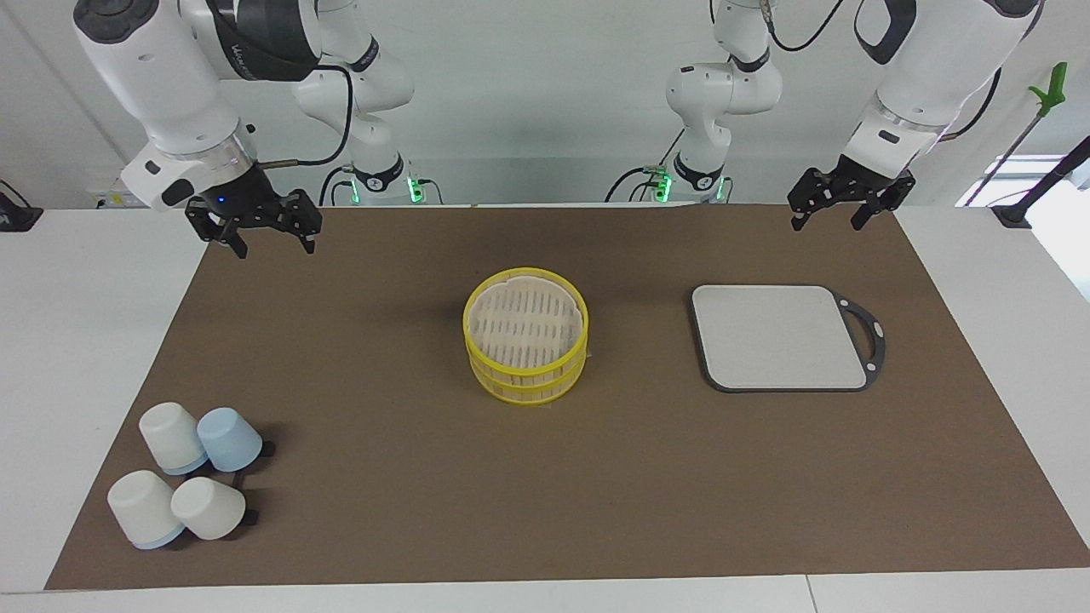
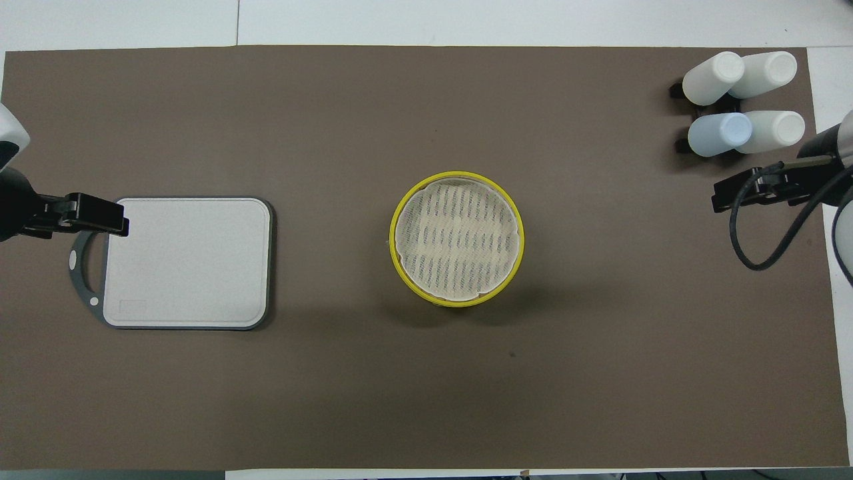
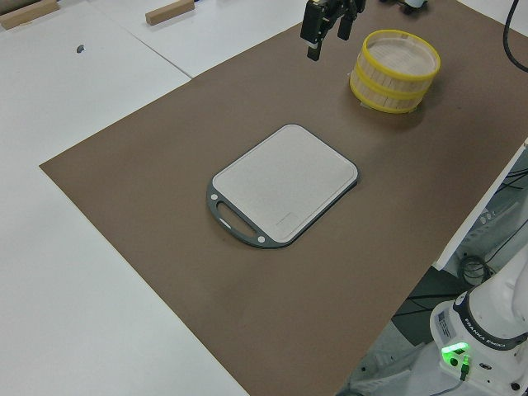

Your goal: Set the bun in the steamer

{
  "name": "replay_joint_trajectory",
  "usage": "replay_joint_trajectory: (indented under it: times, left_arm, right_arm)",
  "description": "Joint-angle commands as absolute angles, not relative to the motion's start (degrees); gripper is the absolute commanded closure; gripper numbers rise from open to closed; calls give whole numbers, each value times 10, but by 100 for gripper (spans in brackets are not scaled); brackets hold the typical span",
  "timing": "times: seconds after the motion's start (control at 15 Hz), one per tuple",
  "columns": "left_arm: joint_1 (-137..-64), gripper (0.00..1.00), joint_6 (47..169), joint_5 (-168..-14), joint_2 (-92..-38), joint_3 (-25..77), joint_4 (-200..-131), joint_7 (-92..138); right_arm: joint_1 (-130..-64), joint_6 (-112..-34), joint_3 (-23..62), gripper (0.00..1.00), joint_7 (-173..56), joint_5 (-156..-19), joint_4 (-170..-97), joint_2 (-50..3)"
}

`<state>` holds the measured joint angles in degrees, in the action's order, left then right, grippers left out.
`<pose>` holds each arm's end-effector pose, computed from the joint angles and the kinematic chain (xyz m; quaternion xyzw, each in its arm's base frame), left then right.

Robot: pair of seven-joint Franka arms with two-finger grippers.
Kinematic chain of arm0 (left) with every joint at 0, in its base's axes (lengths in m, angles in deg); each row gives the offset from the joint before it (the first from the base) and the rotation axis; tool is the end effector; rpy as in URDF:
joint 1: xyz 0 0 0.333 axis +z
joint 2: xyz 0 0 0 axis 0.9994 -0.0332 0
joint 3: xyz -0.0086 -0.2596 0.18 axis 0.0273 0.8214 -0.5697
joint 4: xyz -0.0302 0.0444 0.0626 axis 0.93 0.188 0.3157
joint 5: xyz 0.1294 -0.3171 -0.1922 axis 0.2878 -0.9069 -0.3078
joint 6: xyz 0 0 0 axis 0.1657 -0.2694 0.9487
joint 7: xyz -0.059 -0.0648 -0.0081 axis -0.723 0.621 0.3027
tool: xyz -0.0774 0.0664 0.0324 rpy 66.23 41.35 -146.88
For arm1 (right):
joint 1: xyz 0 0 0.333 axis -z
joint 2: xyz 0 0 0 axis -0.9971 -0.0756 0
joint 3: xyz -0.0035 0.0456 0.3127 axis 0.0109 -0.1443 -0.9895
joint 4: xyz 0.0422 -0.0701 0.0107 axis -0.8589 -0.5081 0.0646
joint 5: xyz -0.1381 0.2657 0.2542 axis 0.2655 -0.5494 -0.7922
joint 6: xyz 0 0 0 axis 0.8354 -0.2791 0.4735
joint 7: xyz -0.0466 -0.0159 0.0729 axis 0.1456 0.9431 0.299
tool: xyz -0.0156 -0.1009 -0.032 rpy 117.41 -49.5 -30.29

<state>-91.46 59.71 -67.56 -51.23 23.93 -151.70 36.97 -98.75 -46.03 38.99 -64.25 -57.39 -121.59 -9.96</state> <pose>0.5287 -0.0466 0.6143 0.9994 -0.0288 -0.0174 0.0099 0.5617 0.0083 0.5962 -0.9993 -0.0284 0.0254 0.0011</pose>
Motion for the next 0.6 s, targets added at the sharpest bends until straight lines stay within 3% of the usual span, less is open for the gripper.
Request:
replay_joint_trajectory:
  times: [0.0, 0.53]
  left_arm:
    - [-909, 0, 600, -669, -511, 241, -1516, 378]
    - [-909, 0, 603, -669, -511, 241, -1516, 379]
  right_arm:
    - [-983, -465, 390, 0, -645, -580, -1217, -98]
    - [-975, -467, 402, 0, -660, -583, -1212, -100]
